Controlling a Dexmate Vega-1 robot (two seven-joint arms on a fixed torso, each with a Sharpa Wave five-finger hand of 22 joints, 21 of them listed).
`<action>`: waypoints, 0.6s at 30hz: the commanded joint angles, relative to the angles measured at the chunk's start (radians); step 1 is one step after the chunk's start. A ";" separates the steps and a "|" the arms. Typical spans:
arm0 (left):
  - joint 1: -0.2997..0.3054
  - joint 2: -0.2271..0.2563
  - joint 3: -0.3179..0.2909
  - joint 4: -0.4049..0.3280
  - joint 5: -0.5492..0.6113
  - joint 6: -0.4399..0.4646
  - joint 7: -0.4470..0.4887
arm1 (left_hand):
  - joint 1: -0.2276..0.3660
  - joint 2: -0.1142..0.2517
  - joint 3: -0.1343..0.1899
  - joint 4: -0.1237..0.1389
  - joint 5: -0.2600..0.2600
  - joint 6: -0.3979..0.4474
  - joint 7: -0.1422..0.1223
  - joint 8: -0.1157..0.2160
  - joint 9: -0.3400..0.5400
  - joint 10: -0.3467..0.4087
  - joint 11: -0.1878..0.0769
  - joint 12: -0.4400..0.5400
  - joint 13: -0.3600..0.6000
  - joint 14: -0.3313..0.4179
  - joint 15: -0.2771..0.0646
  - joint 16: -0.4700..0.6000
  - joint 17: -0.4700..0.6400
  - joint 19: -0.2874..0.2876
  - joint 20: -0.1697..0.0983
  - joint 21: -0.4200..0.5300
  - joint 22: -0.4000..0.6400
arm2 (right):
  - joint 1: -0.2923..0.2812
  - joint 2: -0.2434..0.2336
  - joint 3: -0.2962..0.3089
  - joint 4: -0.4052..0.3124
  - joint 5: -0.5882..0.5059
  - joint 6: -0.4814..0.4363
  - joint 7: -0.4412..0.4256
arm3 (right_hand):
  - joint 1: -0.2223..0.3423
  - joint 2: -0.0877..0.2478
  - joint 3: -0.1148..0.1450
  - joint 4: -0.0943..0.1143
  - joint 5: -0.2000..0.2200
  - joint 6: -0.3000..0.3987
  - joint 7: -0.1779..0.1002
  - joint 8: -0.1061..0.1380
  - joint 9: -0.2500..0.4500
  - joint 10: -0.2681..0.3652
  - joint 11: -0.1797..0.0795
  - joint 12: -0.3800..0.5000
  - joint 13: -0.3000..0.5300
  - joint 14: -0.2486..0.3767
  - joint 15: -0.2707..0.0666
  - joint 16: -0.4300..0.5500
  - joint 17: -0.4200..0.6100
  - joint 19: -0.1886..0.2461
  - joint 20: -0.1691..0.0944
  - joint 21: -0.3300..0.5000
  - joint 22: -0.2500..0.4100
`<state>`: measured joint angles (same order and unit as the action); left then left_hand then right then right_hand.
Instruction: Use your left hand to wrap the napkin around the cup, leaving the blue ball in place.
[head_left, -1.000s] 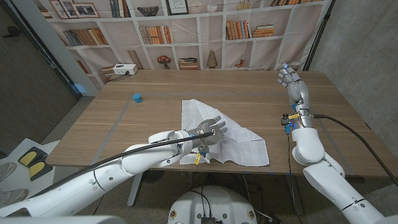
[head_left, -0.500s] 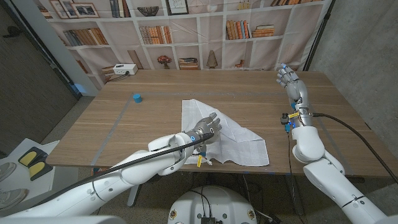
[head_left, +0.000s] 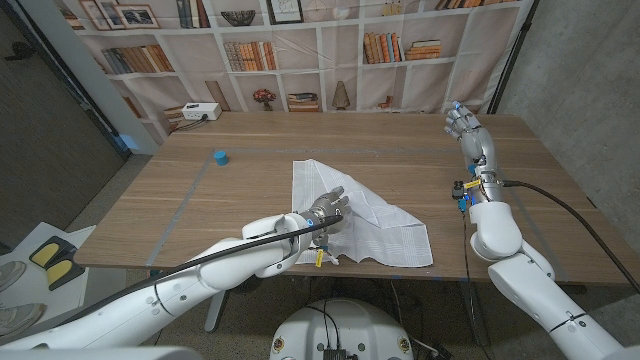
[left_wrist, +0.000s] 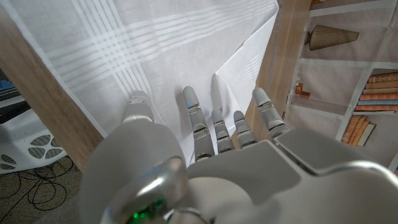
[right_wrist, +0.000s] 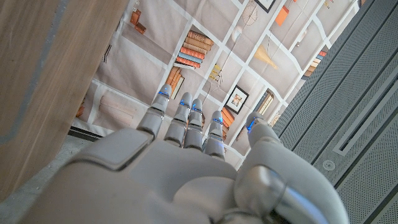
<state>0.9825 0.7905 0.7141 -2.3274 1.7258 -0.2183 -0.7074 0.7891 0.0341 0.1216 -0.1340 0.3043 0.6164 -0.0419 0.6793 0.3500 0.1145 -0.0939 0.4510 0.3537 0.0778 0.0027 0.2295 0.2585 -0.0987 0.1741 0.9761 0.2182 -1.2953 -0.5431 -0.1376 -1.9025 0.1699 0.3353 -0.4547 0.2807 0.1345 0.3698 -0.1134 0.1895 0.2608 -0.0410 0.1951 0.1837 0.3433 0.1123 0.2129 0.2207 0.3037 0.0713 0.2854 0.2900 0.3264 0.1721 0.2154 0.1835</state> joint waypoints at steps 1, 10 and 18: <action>-0.016 0.035 0.027 0.054 0.030 -0.006 0.086 | 0.041 0.001 0.022 -0.017 -0.018 0.154 -0.029 -0.019 -0.088 0.070 -0.027 -0.005 -0.033 0.037 -0.031 0.014 -0.014 0.016 -0.026 0.019 -0.005 | 0.012 0.001 -0.006 0.000 -0.019 -0.018 -0.013 | 0.002 -0.003 -0.001 -0.001 0.000 0.004 -0.001 0.002 0.006 0.004 -0.002 0.003 0.002 0.008 -0.003 0.006 0.005 0.002 0.005 0.002 0.004; -0.011 0.047 0.037 0.079 0.057 0.018 0.129 | 0.103 0.019 0.057 -0.032 -0.028 0.235 -0.023 -0.044 -0.146 0.140 -0.037 -0.003 -0.059 0.076 -0.065 0.026 -0.026 0.049 -0.059 0.033 -0.016 | 0.030 0.000 -0.014 -0.003 -0.023 -0.040 -0.014 | 0.003 -0.003 -0.001 -0.001 0.000 0.003 -0.003 0.001 0.006 0.004 -0.005 0.003 0.002 0.009 -0.006 0.006 0.005 0.003 0.006 0.002 0.004; 0.021 0.073 0.012 0.101 0.045 0.094 0.287 | 0.209 0.093 0.149 -0.031 -0.092 0.451 -0.020 -0.067 -0.173 0.276 -0.067 -0.003 -0.103 0.170 -0.133 0.057 -0.038 0.120 -0.112 0.075 -0.023 | 0.049 0.001 -0.022 0.001 -0.023 -0.053 -0.012 | 0.003 -0.003 -0.001 -0.002 0.000 0.003 -0.003 0.001 0.006 0.004 -0.003 0.003 0.002 0.009 -0.005 0.006 0.005 0.004 0.006 0.003 0.004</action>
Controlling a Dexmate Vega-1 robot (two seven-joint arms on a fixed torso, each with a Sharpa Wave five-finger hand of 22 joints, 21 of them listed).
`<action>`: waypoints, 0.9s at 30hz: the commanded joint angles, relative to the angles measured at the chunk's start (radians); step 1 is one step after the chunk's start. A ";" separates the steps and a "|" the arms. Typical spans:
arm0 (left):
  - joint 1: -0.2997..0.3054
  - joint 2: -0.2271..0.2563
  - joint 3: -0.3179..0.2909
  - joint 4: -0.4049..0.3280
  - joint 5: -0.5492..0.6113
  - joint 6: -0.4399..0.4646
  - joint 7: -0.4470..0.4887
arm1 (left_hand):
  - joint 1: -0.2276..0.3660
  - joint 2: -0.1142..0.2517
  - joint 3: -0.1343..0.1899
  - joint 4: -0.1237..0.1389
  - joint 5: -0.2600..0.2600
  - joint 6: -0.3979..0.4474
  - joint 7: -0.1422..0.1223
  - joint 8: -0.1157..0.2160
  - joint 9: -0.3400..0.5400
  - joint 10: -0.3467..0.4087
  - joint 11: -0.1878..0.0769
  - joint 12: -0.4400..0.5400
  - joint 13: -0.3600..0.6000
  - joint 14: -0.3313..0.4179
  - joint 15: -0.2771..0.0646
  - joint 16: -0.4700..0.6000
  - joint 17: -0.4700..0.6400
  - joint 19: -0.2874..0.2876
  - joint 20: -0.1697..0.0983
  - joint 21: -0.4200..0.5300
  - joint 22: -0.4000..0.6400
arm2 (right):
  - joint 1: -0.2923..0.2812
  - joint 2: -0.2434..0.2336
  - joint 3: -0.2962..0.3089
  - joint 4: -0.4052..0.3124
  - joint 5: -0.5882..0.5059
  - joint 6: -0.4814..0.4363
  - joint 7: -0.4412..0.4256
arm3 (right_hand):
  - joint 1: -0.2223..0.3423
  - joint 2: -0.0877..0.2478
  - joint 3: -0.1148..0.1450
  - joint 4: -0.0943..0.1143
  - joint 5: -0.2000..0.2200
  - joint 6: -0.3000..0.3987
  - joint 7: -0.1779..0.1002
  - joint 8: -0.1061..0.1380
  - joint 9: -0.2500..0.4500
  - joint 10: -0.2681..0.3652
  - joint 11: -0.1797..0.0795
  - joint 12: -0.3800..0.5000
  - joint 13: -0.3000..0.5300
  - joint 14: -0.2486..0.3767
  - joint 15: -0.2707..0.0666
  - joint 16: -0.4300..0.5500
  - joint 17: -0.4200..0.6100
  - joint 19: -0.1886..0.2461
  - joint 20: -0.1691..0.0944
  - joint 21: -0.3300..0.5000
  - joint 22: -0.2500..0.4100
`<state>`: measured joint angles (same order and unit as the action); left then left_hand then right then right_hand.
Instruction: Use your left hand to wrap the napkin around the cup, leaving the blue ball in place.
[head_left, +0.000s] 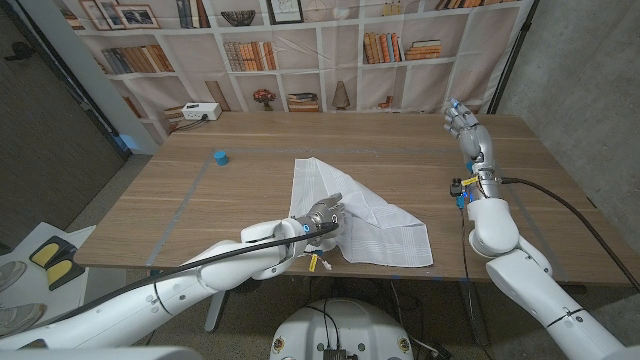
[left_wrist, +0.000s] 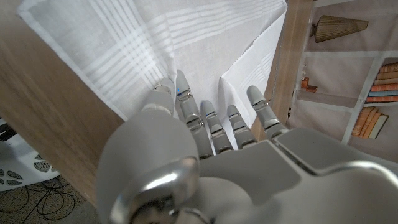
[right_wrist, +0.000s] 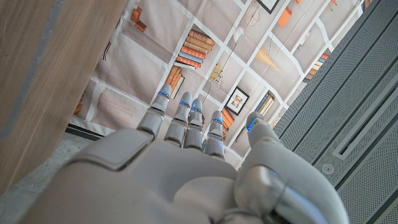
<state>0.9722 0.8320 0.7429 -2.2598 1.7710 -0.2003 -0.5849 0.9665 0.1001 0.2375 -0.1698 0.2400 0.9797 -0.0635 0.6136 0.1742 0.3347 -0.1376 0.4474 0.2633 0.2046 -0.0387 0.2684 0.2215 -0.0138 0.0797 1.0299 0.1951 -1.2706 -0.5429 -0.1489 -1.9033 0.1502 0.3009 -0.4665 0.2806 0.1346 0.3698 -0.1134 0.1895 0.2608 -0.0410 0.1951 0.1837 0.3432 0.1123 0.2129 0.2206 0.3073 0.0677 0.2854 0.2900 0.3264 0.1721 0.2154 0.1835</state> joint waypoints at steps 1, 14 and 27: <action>0.036 0.032 -0.027 0.035 -0.016 0.087 0.184 | 0.036 0.033 0.041 0.006 -0.033 0.090 0.027 -0.008 0.004 0.058 -0.017 -0.003 -0.016 0.049 -0.096 0.019 -0.001 0.039 -0.020 0.024 0.000 | 0.027 0.002 -0.012 0.003 -0.004 -0.021 -0.001 | 0.004 -0.003 -0.001 -0.002 0.000 0.003 -0.003 0.001 0.006 0.004 -0.003 0.003 0.002 0.006 -0.002 0.006 0.005 0.004 0.006 0.002 0.004; 0.003 -0.013 -0.124 0.003 -0.174 0.129 0.136 | -0.016 0.104 0.142 0.110 -0.039 -0.137 0.007 0.007 0.146 -0.050 0.027 -0.068 0.004 -0.042 -0.017 0.007 0.052 -0.021 0.035 0.058 0.005 | 0.054 0.012 -0.025 0.027 -0.002 -0.018 -0.003 | 0.004 -0.002 -0.001 -0.002 0.001 0.004 -0.002 0.002 0.006 0.005 -0.004 0.003 0.002 0.004 -0.001 0.005 0.005 0.003 0.006 0.002 0.004; -0.102 -0.126 -0.103 0.092 -0.137 0.213 0.215 | -0.030 0.109 0.185 0.162 0.002 -0.222 0.004 0.044 0.226 -0.040 0.022 -0.074 0.024 -0.044 -0.010 0.023 0.069 -0.024 0.044 0.084 0.008 | 0.066 0.019 -0.027 0.047 0.000 -0.010 -0.009 | 0.004 -0.003 -0.002 -0.002 0.001 0.002 -0.002 0.001 0.006 0.004 0.000 0.003 0.002 0.004 -0.001 0.005 0.005 0.003 0.005 0.002 0.004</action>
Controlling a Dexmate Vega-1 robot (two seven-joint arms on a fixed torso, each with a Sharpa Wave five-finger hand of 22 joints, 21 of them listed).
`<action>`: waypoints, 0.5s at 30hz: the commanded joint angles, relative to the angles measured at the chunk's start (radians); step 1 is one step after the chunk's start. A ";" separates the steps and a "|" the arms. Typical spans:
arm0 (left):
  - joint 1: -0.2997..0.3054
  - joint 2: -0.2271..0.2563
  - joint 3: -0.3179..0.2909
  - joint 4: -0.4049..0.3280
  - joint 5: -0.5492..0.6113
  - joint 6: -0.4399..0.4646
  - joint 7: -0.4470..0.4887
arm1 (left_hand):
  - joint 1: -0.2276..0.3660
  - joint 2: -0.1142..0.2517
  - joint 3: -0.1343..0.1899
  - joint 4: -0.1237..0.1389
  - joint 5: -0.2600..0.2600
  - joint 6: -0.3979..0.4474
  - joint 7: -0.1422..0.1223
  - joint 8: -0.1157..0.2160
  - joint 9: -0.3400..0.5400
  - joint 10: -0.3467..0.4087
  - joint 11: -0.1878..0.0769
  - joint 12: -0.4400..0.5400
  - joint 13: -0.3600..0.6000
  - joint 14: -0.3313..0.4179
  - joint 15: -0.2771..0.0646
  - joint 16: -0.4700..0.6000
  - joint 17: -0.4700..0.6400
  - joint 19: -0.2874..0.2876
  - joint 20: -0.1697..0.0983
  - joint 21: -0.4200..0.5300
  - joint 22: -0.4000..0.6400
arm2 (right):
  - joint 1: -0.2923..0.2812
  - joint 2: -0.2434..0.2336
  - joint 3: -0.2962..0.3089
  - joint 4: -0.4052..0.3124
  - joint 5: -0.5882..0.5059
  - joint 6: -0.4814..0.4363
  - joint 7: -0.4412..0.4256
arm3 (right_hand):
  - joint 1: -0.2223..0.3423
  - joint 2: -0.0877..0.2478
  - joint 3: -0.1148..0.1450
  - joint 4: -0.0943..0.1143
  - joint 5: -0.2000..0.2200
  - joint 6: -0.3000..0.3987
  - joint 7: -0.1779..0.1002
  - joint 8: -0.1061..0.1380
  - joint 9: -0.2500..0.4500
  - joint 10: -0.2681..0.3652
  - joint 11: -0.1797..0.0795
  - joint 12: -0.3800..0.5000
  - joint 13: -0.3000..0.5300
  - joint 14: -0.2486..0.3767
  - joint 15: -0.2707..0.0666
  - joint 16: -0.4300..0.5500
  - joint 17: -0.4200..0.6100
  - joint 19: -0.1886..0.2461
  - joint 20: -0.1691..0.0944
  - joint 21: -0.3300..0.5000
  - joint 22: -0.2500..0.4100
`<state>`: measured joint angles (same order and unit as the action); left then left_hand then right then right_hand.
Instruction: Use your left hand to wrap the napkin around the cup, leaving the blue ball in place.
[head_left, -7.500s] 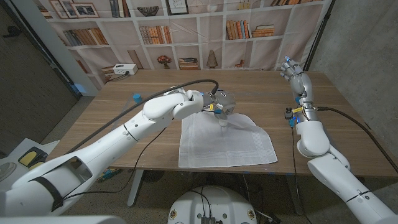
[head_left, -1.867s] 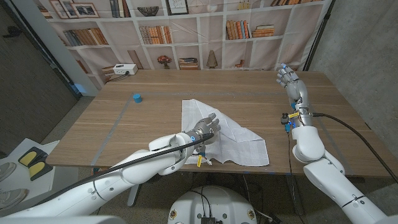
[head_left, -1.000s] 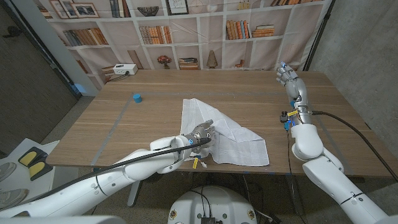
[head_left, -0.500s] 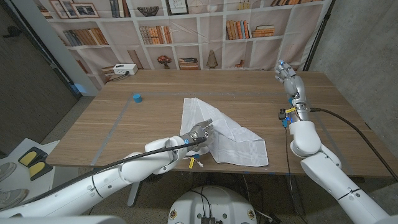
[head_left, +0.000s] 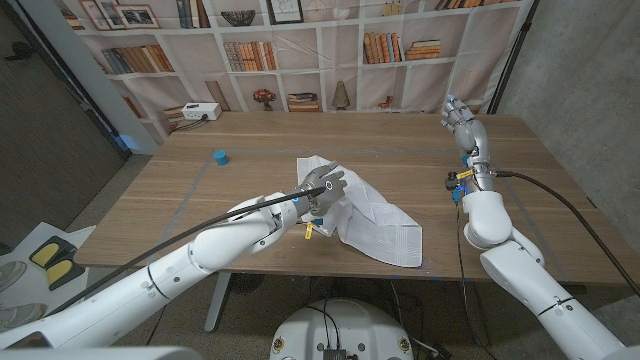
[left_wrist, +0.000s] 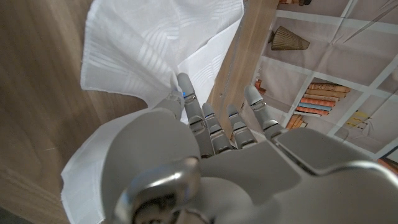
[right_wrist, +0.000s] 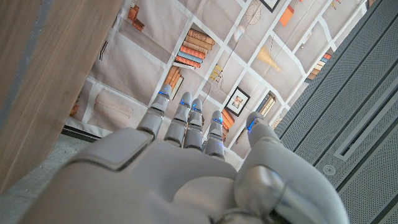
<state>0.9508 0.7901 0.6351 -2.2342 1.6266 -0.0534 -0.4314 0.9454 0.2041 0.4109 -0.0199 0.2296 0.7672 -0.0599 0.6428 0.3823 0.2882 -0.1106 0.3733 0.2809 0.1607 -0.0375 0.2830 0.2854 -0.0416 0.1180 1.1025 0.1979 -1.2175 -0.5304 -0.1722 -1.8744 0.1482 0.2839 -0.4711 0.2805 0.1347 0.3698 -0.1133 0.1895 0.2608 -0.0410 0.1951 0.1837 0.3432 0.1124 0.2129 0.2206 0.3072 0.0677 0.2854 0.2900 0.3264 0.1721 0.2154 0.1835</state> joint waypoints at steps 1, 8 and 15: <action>-0.094 -0.094 0.007 0.078 -0.002 0.068 0.066 | -0.010 0.005 0.017 0.017 0.016 -0.017 -0.002 0.018 0.026 0.007 -0.005 -0.001 0.008 0.000 -0.012 0.010 0.006 0.003 0.006 0.014 0.006 | 0.014 0.008 -0.003 0.020 0.002 0.007 -0.006 | 0.004 -0.003 -0.002 -0.002 0.001 0.002 -0.002 0.001 0.006 0.005 -0.002 0.003 0.002 0.004 -0.002 0.005 0.005 0.003 0.006 0.002 0.004; -0.213 -0.155 0.039 0.190 -0.078 0.051 0.099 | -0.012 -0.001 0.034 0.034 0.031 -0.025 -0.010 0.044 0.059 0.014 -0.007 0.000 0.017 0.003 -0.016 0.015 0.011 0.006 0.003 0.026 0.006 | 0.017 0.008 -0.001 0.030 0.008 0.013 -0.005 | 0.004 -0.002 -0.002 -0.003 0.001 0.001 -0.002 0.001 0.006 0.004 -0.003 0.002 0.002 0.004 -0.003 0.005 0.006 0.003 0.005 0.002 0.004; -0.360 -0.203 0.092 0.328 -0.196 -0.027 0.088 | -0.025 -0.062 0.030 0.036 0.045 0.083 -0.046 0.112 0.072 0.084 -0.024 0.017 0.039 0.054 -0.066 0.034 0.007 0.055 -0.046 0.044 -0.010 | 0.014 0.010 0.006 0.048 0.016 0.030 -0.004 | 0.005 -0.003 -0.002 -0.003 0.001 0.001 -0.002 0.001 0.006 0.003 -0.004 0.002 0.002 0.004 -0.002 0.005 0.005 0.003 0.006 0.002 0.004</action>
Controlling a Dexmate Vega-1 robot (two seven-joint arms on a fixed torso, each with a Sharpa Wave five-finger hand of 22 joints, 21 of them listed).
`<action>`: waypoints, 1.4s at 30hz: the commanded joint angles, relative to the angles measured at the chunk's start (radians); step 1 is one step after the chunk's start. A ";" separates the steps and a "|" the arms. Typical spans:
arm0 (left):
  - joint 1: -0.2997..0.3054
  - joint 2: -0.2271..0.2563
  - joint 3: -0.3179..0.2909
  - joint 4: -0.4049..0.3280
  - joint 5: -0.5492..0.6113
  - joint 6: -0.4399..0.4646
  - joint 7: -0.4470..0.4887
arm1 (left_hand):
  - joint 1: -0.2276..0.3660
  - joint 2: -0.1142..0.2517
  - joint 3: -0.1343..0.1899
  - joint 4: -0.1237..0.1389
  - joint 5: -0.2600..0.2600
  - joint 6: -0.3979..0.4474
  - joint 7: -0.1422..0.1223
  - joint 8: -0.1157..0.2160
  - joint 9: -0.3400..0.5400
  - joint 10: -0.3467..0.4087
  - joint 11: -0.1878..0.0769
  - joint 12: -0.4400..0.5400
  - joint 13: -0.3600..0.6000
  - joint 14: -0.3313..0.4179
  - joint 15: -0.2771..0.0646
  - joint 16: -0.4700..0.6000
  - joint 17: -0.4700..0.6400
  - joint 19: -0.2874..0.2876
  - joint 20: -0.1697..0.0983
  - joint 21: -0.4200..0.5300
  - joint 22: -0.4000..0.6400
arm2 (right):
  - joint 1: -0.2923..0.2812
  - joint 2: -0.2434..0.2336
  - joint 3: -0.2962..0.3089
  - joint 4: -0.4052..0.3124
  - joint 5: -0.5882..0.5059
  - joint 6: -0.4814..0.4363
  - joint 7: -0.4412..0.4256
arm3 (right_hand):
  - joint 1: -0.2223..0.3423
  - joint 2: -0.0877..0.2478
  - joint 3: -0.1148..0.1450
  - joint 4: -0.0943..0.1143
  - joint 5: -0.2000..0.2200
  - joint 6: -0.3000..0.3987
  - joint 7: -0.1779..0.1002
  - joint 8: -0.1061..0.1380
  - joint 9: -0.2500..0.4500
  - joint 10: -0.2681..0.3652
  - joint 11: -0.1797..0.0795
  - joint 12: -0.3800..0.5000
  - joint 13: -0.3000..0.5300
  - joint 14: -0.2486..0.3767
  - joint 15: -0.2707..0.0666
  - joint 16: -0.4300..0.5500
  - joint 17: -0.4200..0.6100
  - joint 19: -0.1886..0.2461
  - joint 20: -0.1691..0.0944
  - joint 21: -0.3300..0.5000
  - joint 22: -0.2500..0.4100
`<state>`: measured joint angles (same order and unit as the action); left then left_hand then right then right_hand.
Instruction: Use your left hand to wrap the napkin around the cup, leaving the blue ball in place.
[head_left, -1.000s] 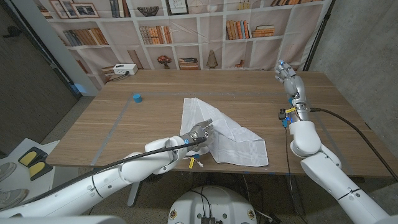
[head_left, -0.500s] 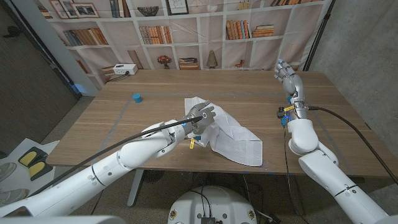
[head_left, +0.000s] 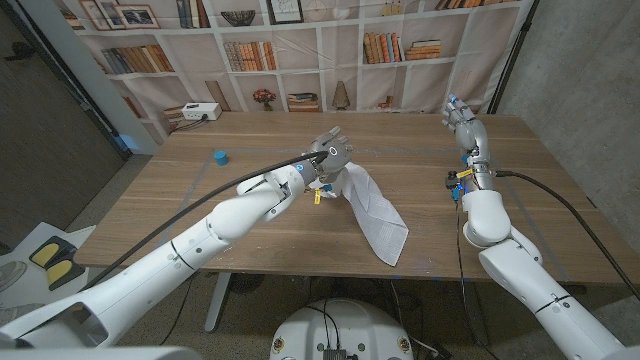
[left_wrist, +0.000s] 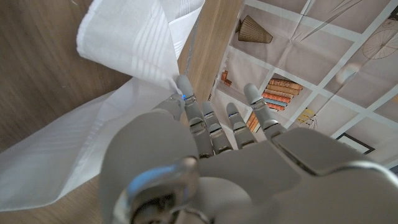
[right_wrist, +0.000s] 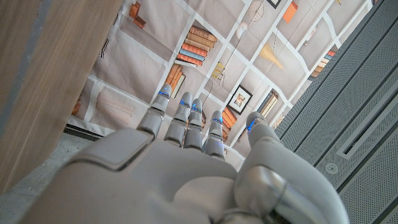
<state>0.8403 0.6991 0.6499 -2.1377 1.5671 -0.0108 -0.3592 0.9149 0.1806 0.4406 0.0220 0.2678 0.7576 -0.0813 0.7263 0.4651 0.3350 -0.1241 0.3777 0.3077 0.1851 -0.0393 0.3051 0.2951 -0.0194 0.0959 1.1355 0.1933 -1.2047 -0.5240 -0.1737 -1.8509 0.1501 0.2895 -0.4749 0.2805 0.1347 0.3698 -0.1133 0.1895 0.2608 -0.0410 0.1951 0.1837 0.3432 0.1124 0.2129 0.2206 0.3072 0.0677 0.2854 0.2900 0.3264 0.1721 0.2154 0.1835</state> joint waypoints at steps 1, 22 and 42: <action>-0.270 -0.120 0.088 0.250 -0.149 -0.079 -0.002 | 0.004 -0.044 0.000 -0.007 0.006 0.107 -0.019 0.028 -0.020 0.044 -0.017 0.013 0.013 0.034 -0.067 0.012 -0.005 0.037 -0.028 0.011 -0.007 | 0.000 0.003 0.009 0.027 0.016 0.027 0.000 | 0.006 -0.003 -0.002 -0.004 0.001 0.002 -0.003 0.001 0.006 0.004 0.003 0.002 0.002 0.003 -0.002 0.004 0.005 0.003 0.006 0.002 0.004; -0.515 -0.297 0.220 0.565 -0.337 -0.054 -0.056 | 0.001 0.007 0.059 0.056 0.067 -0.089 0.000 0.019 0.053 0.082 -0.010 0.023 0.066 0.101 -0.079 0.030 0.001 0.089 -0.038 0.048 -0.003 | -0.074 -0.004 0.060 0.034 0.047 0.088 -0.002 | 0.005 -0.004 -0.004 -0.004 0.001 0.001 -0.002 0.001 0.006 0.003 -0.002 0.002 0.002 0.003 -0.002 0.004 0.006 0.004 0.007 0.002 0.004; -0.956 -0.746 0.385 1.604 -0.846 -0.160 -0.085 | 0.039 0.003 0.142 0.011 -0.016 -0.003 0.120 0.050 -0.011 0.155 0.016 0.057 0.099 0.193 -0.064 0.017 -0.005 0.123 -0.041 0.101 0.000 | -0.099 -0.012 0.081 0.026 0.040 0.113 0.007 | 0.004 -0.007 -0.006 -0.005 0.001 0.003 -0.001 0.001 0.006 0.003 -0.005 0.002 0.002 0.005 -0.004 0.004 0.006 0.005 0.008 0.003 0.004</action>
<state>0.1471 0.2462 0.9008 -1.2478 0.9174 -0.0994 -0.5284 0.9354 0.1798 0.5707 0.0380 0.2609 0.7431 0.0325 0.7710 0.4569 0.4795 -0.1049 0.4293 0.4014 0.3684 -0.0411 0.3214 0.2858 0.0961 0.0627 1.2277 0.1887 -1.2934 -0.5308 -0.1017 -1.8222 0.1952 0.3906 -0.4754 0.2892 0.1260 0.3657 -0.1175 0.1895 0.2608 -0.0410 0.1951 0.1837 0.3432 0.1124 0.2129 0.2206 0.3071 0.0677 0.2854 0.2900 0.3277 0.1734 0.2154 0.1835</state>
